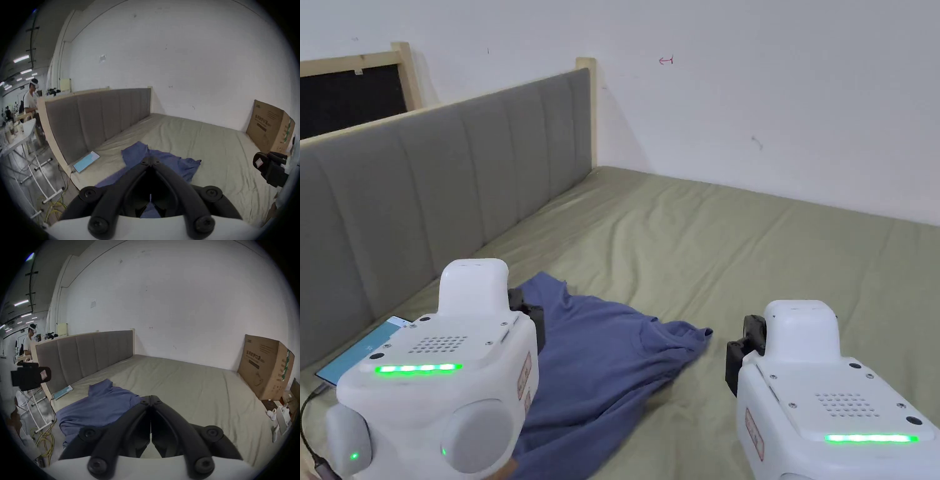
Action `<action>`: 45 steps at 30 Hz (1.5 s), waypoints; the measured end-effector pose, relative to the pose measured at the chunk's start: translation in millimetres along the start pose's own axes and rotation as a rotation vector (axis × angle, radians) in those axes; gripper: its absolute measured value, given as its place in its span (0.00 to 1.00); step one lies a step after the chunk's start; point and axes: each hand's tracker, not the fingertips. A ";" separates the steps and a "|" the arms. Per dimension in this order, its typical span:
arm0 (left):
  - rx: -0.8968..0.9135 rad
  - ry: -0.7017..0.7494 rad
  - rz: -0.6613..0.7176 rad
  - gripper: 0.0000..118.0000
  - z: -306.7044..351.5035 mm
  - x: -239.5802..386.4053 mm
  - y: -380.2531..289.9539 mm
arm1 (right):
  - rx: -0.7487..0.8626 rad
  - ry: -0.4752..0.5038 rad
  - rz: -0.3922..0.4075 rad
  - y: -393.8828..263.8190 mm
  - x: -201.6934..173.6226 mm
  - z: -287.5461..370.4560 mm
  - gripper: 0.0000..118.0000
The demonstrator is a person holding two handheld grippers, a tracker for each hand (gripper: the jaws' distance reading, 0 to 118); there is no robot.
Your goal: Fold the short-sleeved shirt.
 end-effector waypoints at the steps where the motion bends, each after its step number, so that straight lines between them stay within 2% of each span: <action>1: -0.023 -0.012 0.015 0.00 -7.5 -0.1 -2.0 | -0.008 -0.004 -0.002 -1.4 2.4 -1.6 0.00; 3: -0.072 -0.032 0.004 0.00 -30.8 3.3 -6.3 | -0.023 -0.014 -0.006 -4.9 6.6 -6.7 0.00; 5: -0.192 -0.024 -0.117 0.01 -60.4 11.3 -9.1 | -0.045 -0.029 -0.010 -9.0 12.3 -10.8 0.00; 6: -0.226 -0.015 -0.197 0.11 -78.4 15.9 -13.6 | -0.058 -0.041 -0.016 -12.1 14.7 -14.1 0.00; 8: -0.297 -0.020 -0.268 0.76 -110.2 22.2 -24.7 | -0.083 -0.052 -0.037 -18.0 19.4 -20.4 0.00; 9: -0.352 -0.048 -0.259 0.98 -128.1 23.1 -31.5 | -0.097 -0.052 -0.052 -21.8 23.1 -22.7 0.00; 10: -0.395 -0.078 -0.243 0.98 -141.9 23.9 -37.2 | -0.108 -0.056 -0.061 -24.7 24.8 -26.2 0.00; 11: -0.424 -0.111 -0.220 0.95 -149.1 25.6 -43.2 | -0.126 -0.061 -0.064 -27.4 26.0 -30.5 0.00; 15: -0.503 -0.171 -0.128 0.97 -191.5 34.4 -62.3 | -0.180 -0.105 0.012 -41.4 27.6 -44.6 0.00; 18: -0.565 -0.156 -0.155 0.96 -223.1 46.2 -78.3 | -0.224 -0.085 -0.032 -50.9 34.6 -54.2 0.00; 19: -0.571 -0.157 -0.154 0.91 -232.3 49.5 -84.3 | -0.235 -0.086 -0.046 -53.6 36.8 -57.5 0.00; 21: -0.656 -0.175 -0.140 0.89 -255.9 55.2 -99.2 | -0.259 -0.107 -0.042 -60.0 40.7 -64.7 0.00; 22: -0.720 -0.200 -0.137 0.81 -264.9 58.0 -108.5 | -0.277 -0.122 -0.033 -61.9 41.9 -67.6 0.00; 23: -0.848 -0.202 -0.149 0.68 -271.7 61.0 -120.3 | -0.295 -0.138 -0.024 -64.0 43.7 -70.3 0.00; 24: -0.760 -0.168 -0.206 0.67 -268.7 63.5 -122.5 | -0.298 -0.135 -0.026 -65.6 46.1 -71.4 0.00; 25: -0.710 -0.195 -0.222 0.66 -262.4 65.0 -119.4 | -0.302 -0.136 -0.034 -67.4 49.1 -71.1 0.00; 26: -0.759 -0.185 -0.203 0.61 -261.5 64.6 -106.4 | -0.306 -0.138 -0.050 -68.6 52.1 -71.2 0.00; 27: -0.766 -0.187 -0.179 0.50 -259.0 59.7 -101.8 | -0.308 -0.140 -0.066 -69.6 54.7 -71.0 0.00; 29: -0.750 -0.171 -0.144 0.07 -257.4 54.7 -96.5 | -0.316 -0.145 -0.089 -71.5 58.0 -70.6 0.00; 30: -0.747 -0.135 -0.085 0.06 -256.9 50.6 -94.3 | -0.319 -0.146 -0.096 -72.1 59.5 -69.1 0.00; 31: -0.781 -0.191 -0.011 0.06 -259.5 40.9 -94.2 | -0.318 -0.146 -0.101 -72.6 60.9 -67.0 0.00; 34: -0.789 -0.197 -0.002 0.06 -254.0 38.9 -87.4 | -0.314 -0.146 -0.124 -71.3 66.2 -60.6 0.00; 39: -0.737 -0.233 0.104 0.06 -238.0 36.0 -48.7 | -0.277 -0.169 -0.169 -62.8 81.5 -47.0 0.00; 41: -0.685 -0.275 0.103 0.06 -227.7 46.4 -24.0 | -0.254 -0.183 -0.184 -59.2 89.0 -38.2 0.00; 43: -0.631 -0.283 0.028 0.06 -216.2 67.5 1.0 | -0.238 -0.205 -0.188 -56.1 97.0 -29.5 0.00; 45: -0.570 -0.350 -0.005 0.06 -201.8 98.8 28.5 | -0.220 -0.235 -0.195 -52.1 108.7 -19.1 0.00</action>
